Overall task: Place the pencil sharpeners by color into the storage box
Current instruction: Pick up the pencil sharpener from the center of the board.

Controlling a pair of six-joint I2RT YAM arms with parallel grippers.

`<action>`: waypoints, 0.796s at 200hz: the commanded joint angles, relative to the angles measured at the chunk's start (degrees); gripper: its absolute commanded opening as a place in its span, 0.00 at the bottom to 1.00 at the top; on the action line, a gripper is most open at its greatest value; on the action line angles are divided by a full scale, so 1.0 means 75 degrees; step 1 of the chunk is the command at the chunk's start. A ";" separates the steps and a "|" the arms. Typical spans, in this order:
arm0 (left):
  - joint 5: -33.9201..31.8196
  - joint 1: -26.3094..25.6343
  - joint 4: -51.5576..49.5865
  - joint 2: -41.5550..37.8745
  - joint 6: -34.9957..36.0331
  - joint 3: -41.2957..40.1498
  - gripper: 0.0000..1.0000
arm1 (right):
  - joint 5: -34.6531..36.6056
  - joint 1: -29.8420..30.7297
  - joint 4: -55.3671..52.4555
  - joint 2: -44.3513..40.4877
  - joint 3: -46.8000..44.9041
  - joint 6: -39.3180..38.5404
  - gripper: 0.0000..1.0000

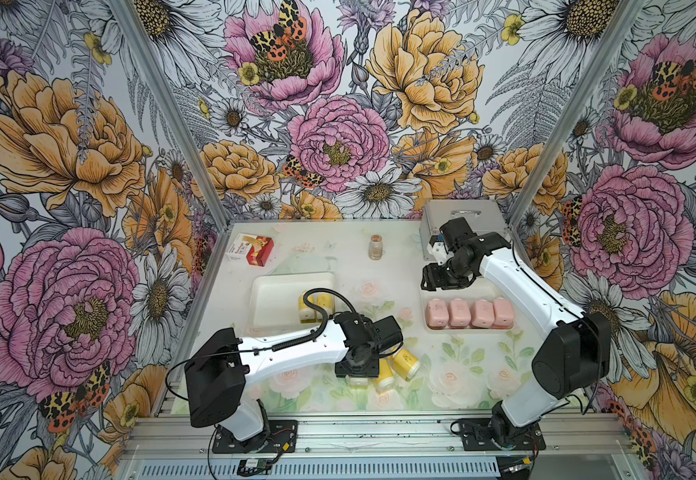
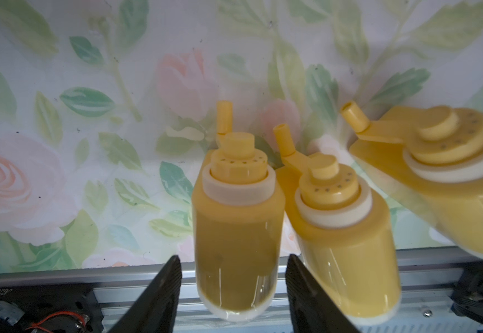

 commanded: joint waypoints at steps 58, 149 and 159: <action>0.0316 0.0300 0.0481 0.0180 0.0321 -0.0274 0.58 | -0.0042 0.0056 0.0166 -0.0136 -0.0061 -0.0059 0.64; 0.0539 0.0442 0.0519 0.0655 0.0545 -0.0303 0.51 | -0.0044 0.0050 0.0176 -0.0172 -0.0074 -0.0061 0.64; 0.0562 0.0445 0.0519 0.0675 0.0545 -0.0322 0.50 | -0.0050 0.0059 0.0170 -0.0159 -0.0073 -0.0054 0.64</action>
